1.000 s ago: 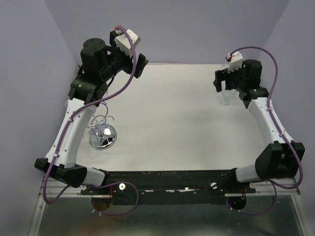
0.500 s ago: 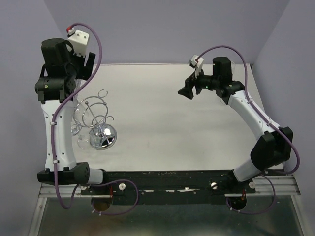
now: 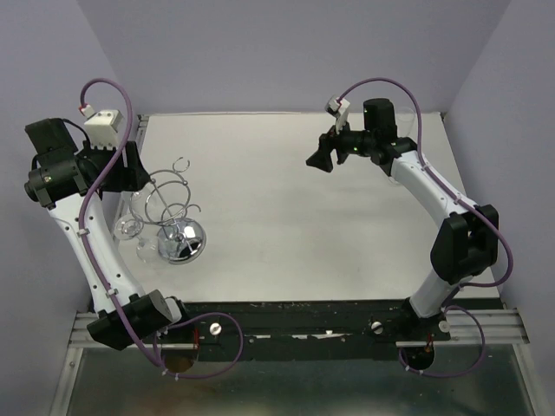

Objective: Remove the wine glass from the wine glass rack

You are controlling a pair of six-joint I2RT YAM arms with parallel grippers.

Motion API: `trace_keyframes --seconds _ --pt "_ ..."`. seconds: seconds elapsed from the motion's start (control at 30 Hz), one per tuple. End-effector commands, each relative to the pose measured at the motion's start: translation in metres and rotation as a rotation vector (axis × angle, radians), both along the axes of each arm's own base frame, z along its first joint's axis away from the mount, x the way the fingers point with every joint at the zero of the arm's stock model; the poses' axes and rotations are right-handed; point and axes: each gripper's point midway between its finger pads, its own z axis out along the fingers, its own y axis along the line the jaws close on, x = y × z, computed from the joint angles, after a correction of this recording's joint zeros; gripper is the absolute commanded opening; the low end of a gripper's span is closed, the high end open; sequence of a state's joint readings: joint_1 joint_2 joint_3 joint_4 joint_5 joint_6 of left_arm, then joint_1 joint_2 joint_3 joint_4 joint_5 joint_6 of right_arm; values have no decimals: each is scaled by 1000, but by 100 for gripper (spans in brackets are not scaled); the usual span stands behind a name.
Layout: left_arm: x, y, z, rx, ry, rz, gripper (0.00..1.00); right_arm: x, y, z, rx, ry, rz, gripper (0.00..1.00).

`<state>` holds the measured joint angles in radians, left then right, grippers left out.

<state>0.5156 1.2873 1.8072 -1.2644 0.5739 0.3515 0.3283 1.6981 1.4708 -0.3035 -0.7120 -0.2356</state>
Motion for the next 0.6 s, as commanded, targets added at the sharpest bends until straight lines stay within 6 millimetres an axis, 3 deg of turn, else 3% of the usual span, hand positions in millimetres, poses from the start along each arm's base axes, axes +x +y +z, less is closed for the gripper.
trace_keyframes --seconds 0.0,0.2,0.43,0.57 --pt "-14 -30 -15 -126 -13 -53 73 -8 3 4 16 -18 16 85" --pt "-15 -35 -30 -165 32 -81 69 -17 -4 -3 -4 -28 0 85" --pt "-12 -35 -26 -127 6 -86 67 -20 -7 -5 -14 -33 -11 86" --pt "-11 -45 -32 -130 8 -115 63 -19 -7 -9 -18 -24 -12 86"
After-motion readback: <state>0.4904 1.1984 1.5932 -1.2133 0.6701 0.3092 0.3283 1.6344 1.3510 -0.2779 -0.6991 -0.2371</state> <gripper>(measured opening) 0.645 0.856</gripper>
